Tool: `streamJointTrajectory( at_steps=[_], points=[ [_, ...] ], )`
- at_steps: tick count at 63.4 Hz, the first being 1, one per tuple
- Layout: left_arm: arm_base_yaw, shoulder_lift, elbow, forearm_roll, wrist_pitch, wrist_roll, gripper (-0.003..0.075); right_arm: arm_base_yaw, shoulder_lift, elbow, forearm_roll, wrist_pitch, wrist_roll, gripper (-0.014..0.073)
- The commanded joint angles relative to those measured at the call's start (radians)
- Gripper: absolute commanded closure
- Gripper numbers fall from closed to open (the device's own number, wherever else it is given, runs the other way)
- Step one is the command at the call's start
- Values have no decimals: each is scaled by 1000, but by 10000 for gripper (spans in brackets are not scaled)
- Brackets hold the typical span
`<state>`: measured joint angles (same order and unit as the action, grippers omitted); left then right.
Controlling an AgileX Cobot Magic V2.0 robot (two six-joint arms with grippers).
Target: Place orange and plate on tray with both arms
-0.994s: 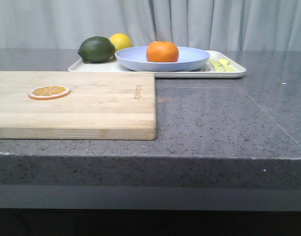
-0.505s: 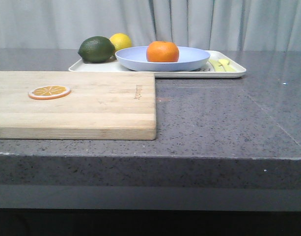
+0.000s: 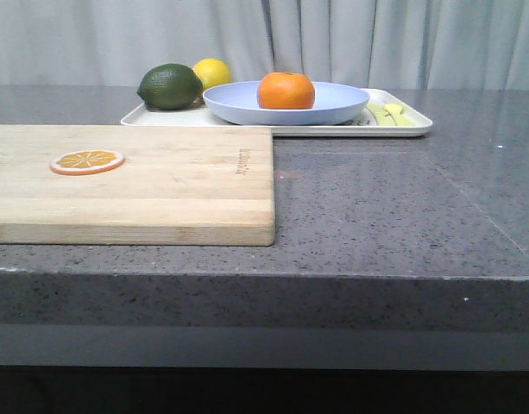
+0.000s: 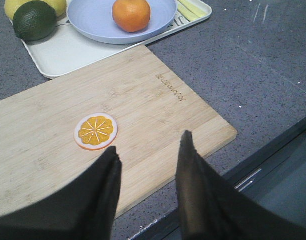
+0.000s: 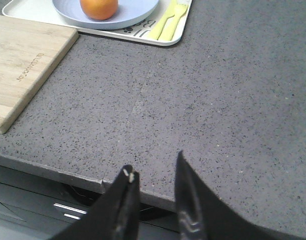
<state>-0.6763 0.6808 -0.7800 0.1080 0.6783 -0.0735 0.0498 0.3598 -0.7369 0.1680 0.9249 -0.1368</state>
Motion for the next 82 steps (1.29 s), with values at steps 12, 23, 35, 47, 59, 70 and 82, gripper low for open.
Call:
streamJointTrajectory(
  at_steps=[12,23,35,47,59,70,82],
  points=[
    [1,-2,-25,4,-66,-8,719,-3,9,-21,3,-73,-14,659],
    [1,-2,-25,4,-66,-8,740,-3,9,-20,3,-74,-14,659],
    [1,-2,-25,4,-66,-8,740,-3,9,-20,3,-74,-14,659],
    [1,-2,-25,4,-66,-8,740,-3,9,-20,3,-74,-14,659],
    [21,-38,34,-7,-103,-8,740,-3,9,-20,3,-72,-14,659],
    [155,-170,214,37,-270,-8,740,-3,9,-20,3,-72,-14,659],
    [339,-389,465,-5,-500,-8,740,-3,9,-20,3,-72,-14,659]
  ],
)
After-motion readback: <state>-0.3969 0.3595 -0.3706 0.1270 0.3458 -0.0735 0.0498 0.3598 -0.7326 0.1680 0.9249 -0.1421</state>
